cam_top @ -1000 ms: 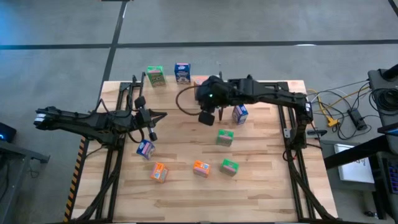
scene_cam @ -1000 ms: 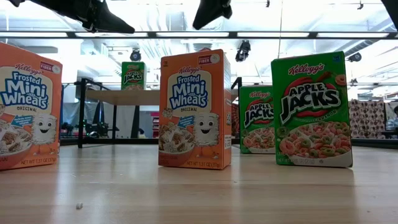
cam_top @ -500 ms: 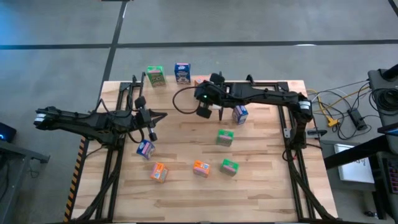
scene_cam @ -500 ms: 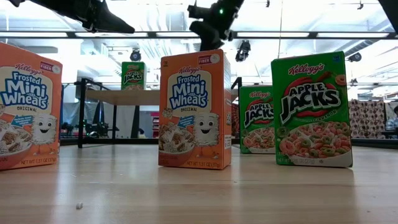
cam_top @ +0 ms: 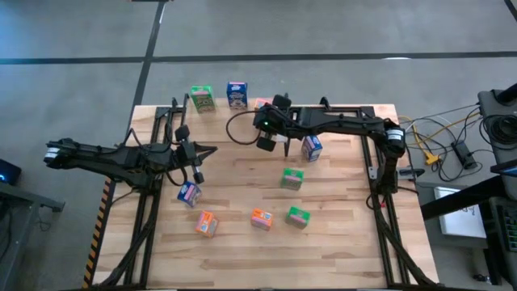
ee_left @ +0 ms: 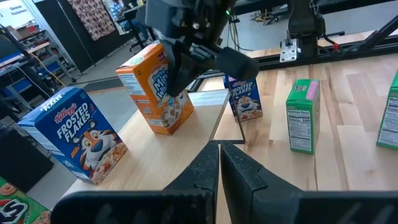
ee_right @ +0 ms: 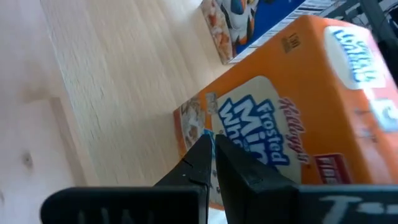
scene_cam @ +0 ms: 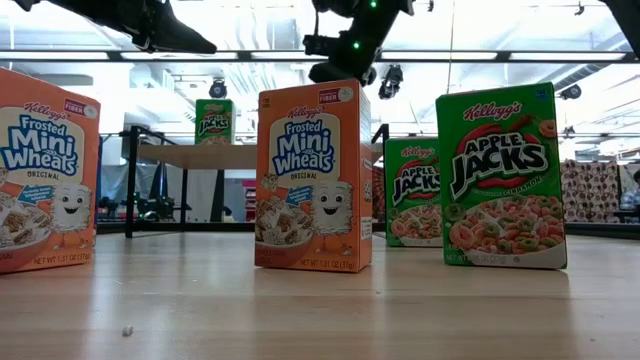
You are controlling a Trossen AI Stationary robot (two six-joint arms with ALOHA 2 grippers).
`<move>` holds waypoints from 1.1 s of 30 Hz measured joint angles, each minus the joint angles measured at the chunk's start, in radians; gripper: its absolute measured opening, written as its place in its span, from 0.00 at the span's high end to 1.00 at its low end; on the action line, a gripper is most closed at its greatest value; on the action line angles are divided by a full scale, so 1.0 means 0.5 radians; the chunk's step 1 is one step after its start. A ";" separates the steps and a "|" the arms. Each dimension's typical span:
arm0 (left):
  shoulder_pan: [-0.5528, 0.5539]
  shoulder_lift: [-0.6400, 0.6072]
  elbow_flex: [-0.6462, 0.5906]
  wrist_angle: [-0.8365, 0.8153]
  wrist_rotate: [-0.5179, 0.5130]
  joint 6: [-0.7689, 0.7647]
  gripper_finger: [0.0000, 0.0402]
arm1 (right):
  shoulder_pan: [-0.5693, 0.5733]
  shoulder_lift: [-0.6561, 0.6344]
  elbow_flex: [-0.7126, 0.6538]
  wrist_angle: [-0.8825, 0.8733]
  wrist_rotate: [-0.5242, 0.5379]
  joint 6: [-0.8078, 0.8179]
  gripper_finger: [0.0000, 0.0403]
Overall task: Stack cereal on shelf
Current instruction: Put the right orange cereal box on the shelf
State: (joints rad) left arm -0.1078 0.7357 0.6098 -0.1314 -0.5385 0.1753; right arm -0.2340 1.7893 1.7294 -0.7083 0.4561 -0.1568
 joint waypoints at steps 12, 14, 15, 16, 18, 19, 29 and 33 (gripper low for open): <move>-0.001 0.000 0.000 -0.005 0.000 0.000 1.00 | -0.061 0.000 -0.197 0.312 0.039 -0.132 0.97; 0.000 0.000 0.000 -0.005 0.000 0.000 1.00 | -0.080 0.000 -0.223 0.379 0.038 -0.161 0.97; -0.001 0.000 0.000 -0.005 0.000 0.000 1.00 | -0.089 0.000 -0.233 0.405 0.038 -0.183 0.97; -0.001 0.000 0.000 -0.006 0.000 0.000 1.00 | -0.099 0.000 -0.241 0.427 0.037 -0.196 0.97; 0.000 0.000 0.000 -0.007 0.000 0.000 1.00 | -0.112 0.000 -0.252 0.444 0.037 -0.211 0.97; 0.000 0.000 0.000 -0.007 0.001 0.000 1.00 | -0.117 0.000 -0.253 0.440 0.037 -0.212 0.97; -0.001 0.000 0.000 -0.012 0.000 0.000 1.00 | -0.100 -0.003 -0.253 0.218 0.034 -0.150 0.97; 0.000 0.000 0.000 -0.014 0.000 0.015 1.00 | -0.102 -0.003 -0.253 0.168 0.037 -0.113 0.97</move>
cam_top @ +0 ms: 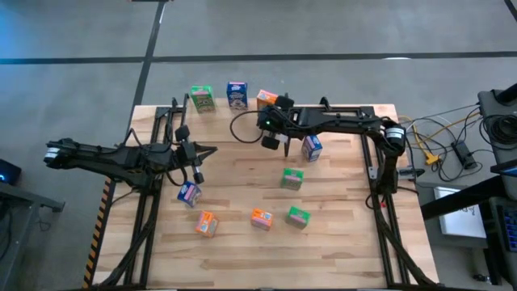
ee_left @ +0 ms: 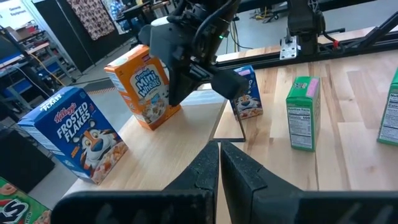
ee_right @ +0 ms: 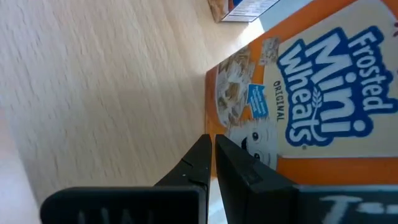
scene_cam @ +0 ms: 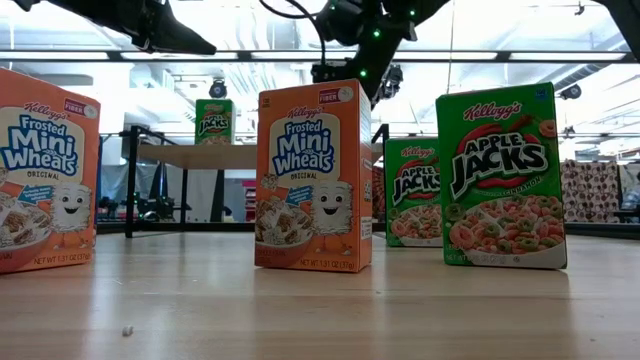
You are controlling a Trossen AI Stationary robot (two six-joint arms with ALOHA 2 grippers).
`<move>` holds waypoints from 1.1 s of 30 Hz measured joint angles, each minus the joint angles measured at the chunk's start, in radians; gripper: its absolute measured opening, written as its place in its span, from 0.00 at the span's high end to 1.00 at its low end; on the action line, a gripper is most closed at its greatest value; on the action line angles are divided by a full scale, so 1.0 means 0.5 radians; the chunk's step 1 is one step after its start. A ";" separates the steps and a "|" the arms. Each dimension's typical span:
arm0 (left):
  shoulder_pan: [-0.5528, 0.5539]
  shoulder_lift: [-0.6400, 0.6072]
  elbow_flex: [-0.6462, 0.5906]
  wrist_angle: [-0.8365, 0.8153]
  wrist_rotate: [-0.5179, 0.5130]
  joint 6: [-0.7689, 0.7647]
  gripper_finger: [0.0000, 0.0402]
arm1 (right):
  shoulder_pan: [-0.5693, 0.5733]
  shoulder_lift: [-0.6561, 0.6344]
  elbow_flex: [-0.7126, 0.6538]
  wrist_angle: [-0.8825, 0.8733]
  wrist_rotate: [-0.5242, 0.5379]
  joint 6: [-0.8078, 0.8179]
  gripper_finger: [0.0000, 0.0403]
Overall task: Stack cereal on shelf
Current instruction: Put the right orange cereal box on the shelf
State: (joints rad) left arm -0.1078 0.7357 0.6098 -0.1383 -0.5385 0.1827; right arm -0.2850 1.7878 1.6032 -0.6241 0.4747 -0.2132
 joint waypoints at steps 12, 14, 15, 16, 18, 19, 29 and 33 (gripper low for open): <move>0.000 0.000 0.000 0.008 0.000 0.007 1.00 | -0.144 0.000 -0.001 0.162 -0.006 -0.177 0.97; 0.000 0.000 0.000 0.008 0.000 0.007 1.00 | -0.155 0.000 -0.001 0.155 -0.006 -0.195 0.97; 0.000 0.000 0.000 0.008 0.000 0.007 1.00 | -0.155 0.000 -0.001 0.152 -0.006 -0.201 0.97; 0.000 0.000 0.000 0.008 0.000 0.007 1.00 | -0.154 0.001 -0.001 0.148 -0.007 -0.207 0.97; 0.000 0.000 0.000 0.008 0.000 0.007 1.00 | -0.151 0.001 -0.001 0.124 -0.008 -0.236 0.97; 0.000 0.000 0.000 0.007 0.000 0.007 1.00 | -0.151 0.001 -0.001 0.110 -0.008 -0.243 0.97; 0.000 0.000 0.000 0.006 0.000 0.007 1.00 | -0.177 0.002 -0.002 0.122 -0.007 -0.282 0.97; 0.000 0.000 0.000 0.006 0.000 0.007 1.00 | -0.199 0.003 -0.002 0.136 -0.006 -0.281 0.97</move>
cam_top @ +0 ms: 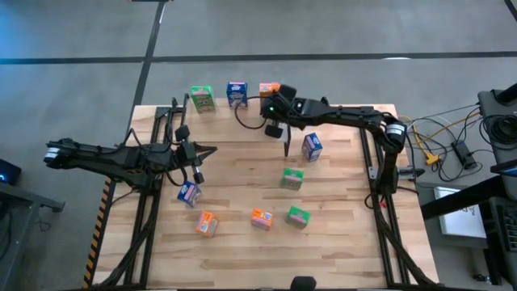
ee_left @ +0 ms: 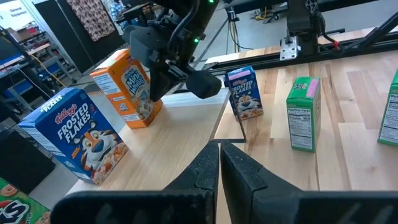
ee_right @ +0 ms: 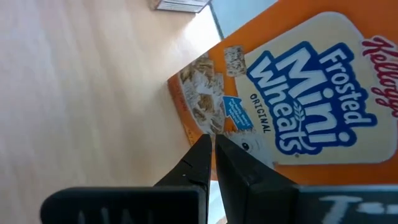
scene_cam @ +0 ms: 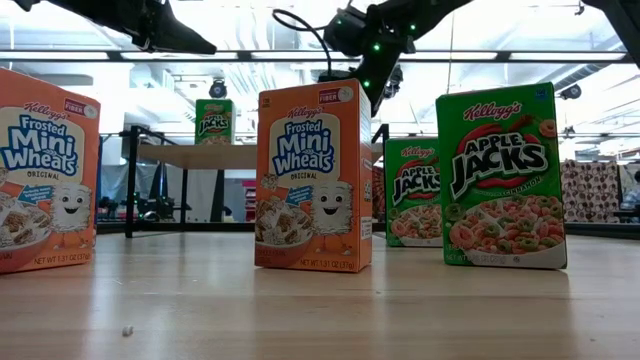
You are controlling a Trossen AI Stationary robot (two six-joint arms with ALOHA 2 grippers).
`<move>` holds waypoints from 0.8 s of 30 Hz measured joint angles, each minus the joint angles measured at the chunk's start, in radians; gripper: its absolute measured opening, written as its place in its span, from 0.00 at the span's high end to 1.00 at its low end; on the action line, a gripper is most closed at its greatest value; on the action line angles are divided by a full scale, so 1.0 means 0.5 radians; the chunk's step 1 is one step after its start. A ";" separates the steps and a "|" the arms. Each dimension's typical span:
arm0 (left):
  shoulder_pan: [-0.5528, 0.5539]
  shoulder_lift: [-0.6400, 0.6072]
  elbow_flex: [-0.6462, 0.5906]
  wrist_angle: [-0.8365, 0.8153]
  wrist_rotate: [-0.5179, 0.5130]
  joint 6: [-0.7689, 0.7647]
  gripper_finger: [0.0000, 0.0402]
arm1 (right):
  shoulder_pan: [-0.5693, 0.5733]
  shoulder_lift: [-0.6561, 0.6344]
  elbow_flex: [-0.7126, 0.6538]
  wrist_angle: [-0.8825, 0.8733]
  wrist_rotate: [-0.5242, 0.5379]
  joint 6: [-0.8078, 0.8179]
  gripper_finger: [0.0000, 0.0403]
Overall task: Stack cereal on shelf
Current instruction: Put the right orange cereal box on the shelf
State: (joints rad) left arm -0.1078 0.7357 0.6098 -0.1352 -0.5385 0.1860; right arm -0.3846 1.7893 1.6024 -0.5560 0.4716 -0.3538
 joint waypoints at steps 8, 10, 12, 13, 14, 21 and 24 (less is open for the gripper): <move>-0.001 0.000 0.000 0.000 0.000 0.000 1.00 | -0.005 0.001 0.000 0.062 -0.177 0.062 0.97; 0.000 0.000 0.000 0.000 0.000 0.000 1.00 | -0.005 0.001 0.000 0.103 -0.195 0.080 0.97; -0.001 0.000 0.000 0.000 0.000 0.000 1.00 | -0.005 0.001 0.000 0.156 -0.195 0.079 0.97; 0.000 0.000 0.000 0.000 0.000 0.000 1.00 | -0.005 0.001 0.000 0.177 -0.195 0.079 0.97; -0.001 0.000 0.000 0.000 0.000 0.000 1.00 | -0.006 0.001 0.000 0.196 -0.195 0.078 0.97; 0.000 0.000 0.000 0.000 0.000 0.013 1.00 | -0.033 0.001 0.000 0.277 -0.211 0.079 0.97; 0.000 0.000 0.000 0.000 0.000 0.014 1.00 | -0.044 0.001 0.000 0.301 -0.211 0.079 0.97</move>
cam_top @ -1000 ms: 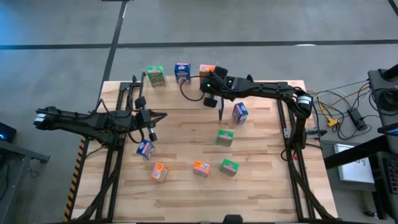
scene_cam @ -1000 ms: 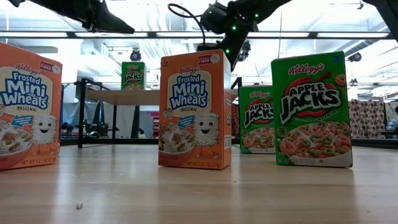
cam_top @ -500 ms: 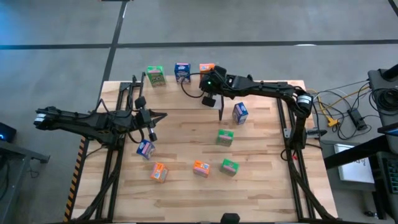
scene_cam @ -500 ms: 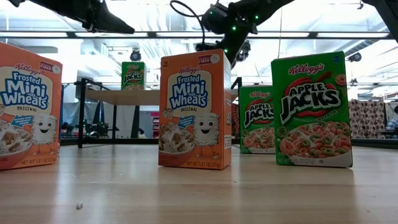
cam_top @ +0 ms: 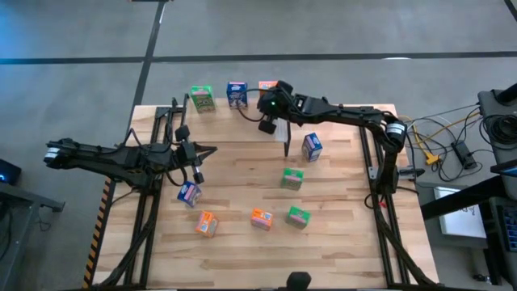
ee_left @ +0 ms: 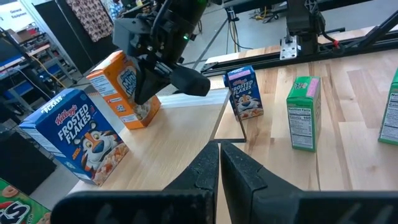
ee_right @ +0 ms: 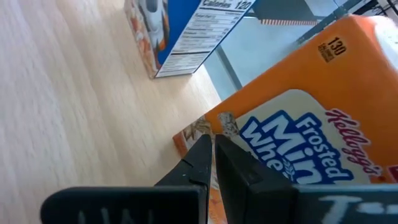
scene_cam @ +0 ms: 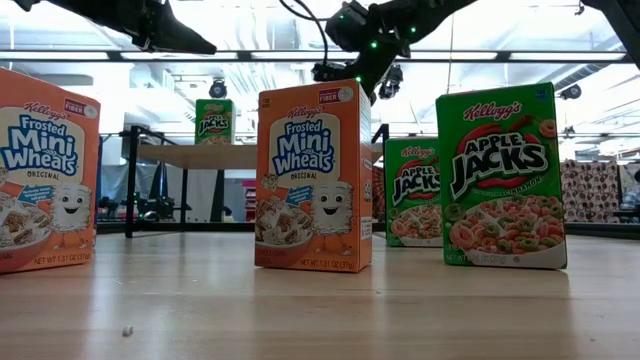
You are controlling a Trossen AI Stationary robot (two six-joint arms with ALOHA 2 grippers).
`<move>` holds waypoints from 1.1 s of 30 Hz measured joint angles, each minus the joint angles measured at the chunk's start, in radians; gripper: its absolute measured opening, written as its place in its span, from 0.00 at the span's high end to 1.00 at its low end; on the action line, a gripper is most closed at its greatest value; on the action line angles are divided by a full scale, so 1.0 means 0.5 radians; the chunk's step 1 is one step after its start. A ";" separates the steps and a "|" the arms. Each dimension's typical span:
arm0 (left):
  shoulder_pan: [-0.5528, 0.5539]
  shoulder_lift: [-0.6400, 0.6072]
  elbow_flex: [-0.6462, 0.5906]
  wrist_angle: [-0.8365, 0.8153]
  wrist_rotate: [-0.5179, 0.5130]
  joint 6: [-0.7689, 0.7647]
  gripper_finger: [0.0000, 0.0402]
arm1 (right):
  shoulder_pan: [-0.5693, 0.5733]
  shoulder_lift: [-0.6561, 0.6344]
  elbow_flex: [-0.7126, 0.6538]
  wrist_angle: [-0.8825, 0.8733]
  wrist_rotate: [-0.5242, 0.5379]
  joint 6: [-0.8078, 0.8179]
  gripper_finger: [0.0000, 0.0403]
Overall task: Stack cereal on shelf
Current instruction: Put the right orange cereal box on the shelf, then put the bottom blue cereal box on the shelf aligned with the other blue cereal box
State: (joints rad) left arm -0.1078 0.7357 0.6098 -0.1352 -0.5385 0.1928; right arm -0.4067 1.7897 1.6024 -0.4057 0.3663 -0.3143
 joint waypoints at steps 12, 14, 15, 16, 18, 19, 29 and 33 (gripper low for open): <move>-0.001 0.000 0.000 0.001 0.000 0.001 1.00 | -0.004 0.000 0.000 -0.001 -0.006 -0.008 0.97; -0.001 0.000 0.000 0.000 0.000 0.002 1.00 | 0.011 -0.002 0.000 -0.010 -0.007 -0.009 0.97; 0.000 0.000 0.000 0.000 0.000 0.002 1.00 | 0.026 -0.008 0.000 -0.017 -0.012 -0.010 0.97; -0.001 0.000 0.000 0.000 0.000 0.002 1.00 | 0.046 -0.015 -0.001 -0.017 -0.018 -0.022 0.97; 0.000 0.000 0.000 0.000 0.000 0.001 1.00 | 0.092 -0.038 -0.001 -0.015 -0.073 -0.031 0.97; -0.001 0.000 0.000 0.001 0.000 0.000 1.00 | 0.113 -0.051 -0.001 -0.013 -0.104 -0.028 0.97; 0.000 -0.001 0.000 0.001 0.128 -0.261 1.00 | 0.328 -0.225 -0.221 0.097 -0.277 0.021 0.97; -0.002 0.000 0.000 0.000 0.170 -0.477 1.00 | 0.430 -0.391 -0.545 0.303 -0.266 0.075 0.97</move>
State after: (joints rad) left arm -0.1088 0.7356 0.6098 -0.1354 -0.4537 -0.0456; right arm -0.1916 1.5943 1.3300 -0.2543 0.2334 -0.2766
